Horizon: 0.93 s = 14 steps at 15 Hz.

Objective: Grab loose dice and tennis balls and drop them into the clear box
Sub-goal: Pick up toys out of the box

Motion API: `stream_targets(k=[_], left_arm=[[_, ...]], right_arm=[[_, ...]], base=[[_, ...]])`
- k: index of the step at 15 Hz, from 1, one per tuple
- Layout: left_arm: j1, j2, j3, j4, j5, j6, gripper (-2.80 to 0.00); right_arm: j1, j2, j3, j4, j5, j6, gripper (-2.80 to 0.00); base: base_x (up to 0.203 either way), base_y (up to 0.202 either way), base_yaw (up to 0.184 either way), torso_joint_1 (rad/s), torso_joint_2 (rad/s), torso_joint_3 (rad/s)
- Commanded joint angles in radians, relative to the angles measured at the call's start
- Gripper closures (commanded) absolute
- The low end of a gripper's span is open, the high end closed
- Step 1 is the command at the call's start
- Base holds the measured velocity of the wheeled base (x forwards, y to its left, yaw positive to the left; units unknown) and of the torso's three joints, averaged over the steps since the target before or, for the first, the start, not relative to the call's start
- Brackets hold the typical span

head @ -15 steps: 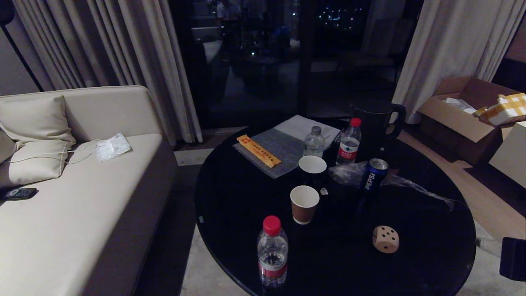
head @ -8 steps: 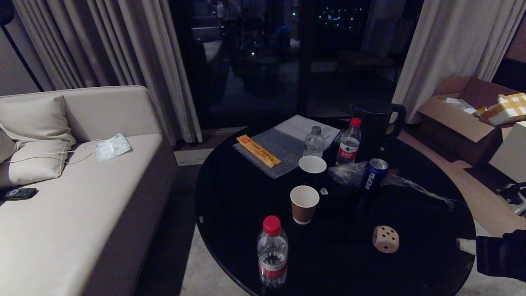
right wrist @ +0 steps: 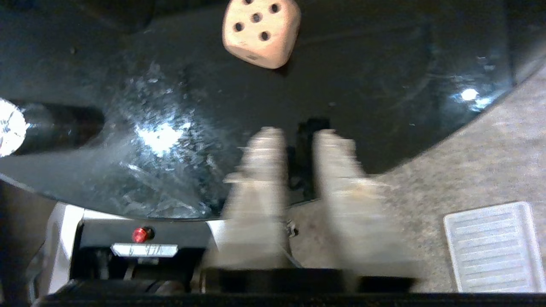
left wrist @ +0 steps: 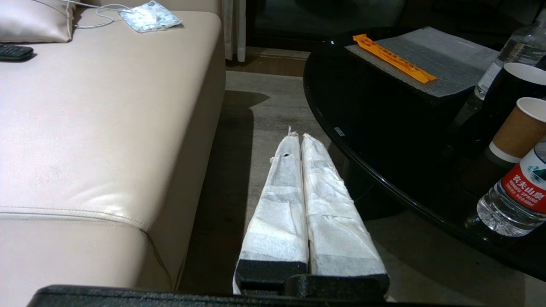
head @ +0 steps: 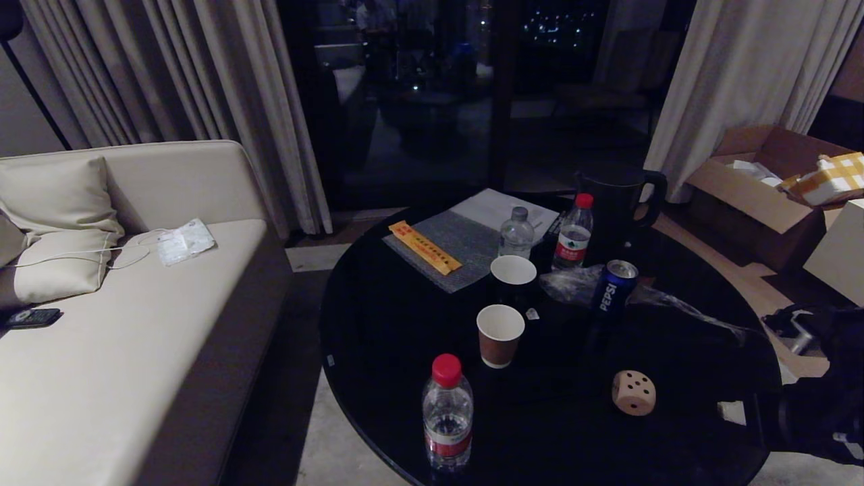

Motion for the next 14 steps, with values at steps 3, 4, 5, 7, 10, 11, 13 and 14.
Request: stream_targets(k=[3, 4, 5, 7, 10, 11, 13, 14], left_arm=[[0.000, 0.002, 0.002, 0.000, 0.000, -0.001, 0.00], [0.000, 0.002, 0.002, 0.000, 0.000, -0.001, 0.00], [0.000, 0.002, 0.002, 0.000, 0.000, -0.001, 0.00], [0.000, 0.002, 0.002, 0.000, 0.001, -0.001, 0.00], [0.000, 0.002, 0.002, 0.000, 0.000, -0.001, 0.00], [0.000, 0.002, 0.002, 0.000, 0.000, -0.001, 0.00], [0.000, 0.002, 0.002, 0.000, 0.000, -0.001, 0.00], [0.000, 0.002, 0.002, 0.000, 0.000, -0.001, 0.00]], right_arm=[[0.002, 0.110, -0.060, -0.002, -0.002, -0.002, -2.80], [0.003, 0.127, -0.077, -0.002, -0.002, -0.002, -2.80], [0.011, 0.143, -0.092, -0.002, -0.002, -0.007, -2.80], [0.039, 0.181, -0.104, -0.002, -0.002, -0.028, -2.80], [0.065, 0.262, -0.154, -0.001, -0.006, -0.032, -2.80], [0.075, 0.292, -0.175, 0.001, -0.009, -0.032, -2.80], [0.084, 0.355, -0.208, 0.002, -0.010, -0.032, -2.80], [0.086, 0.389, -0.225, 0.003, -0.011, -0.032, -2.80]], base=[[0.000, 0.000, 0.000, 0.000, 0.00, 0.000], [0.000, 0.000, 0.000, 0.000, 0.00, 0.000], [0.000, 0.000, 0.000, 0.000, 0.00, 0.000], [0.000, 0.000, 0.000, 0.000, 0.00, 0.000], [0.000, 0.000, 0.000, 0.000, 0.00, 0.000], [0.000, 0.000, 0.000, 0.000, 0.00, 0.000], [0.000, 0.000, 0.000, 0.000, 0.00, 0.000], [0.000, 0.000, 0.000, 0.000, 0.00, 0.000]])
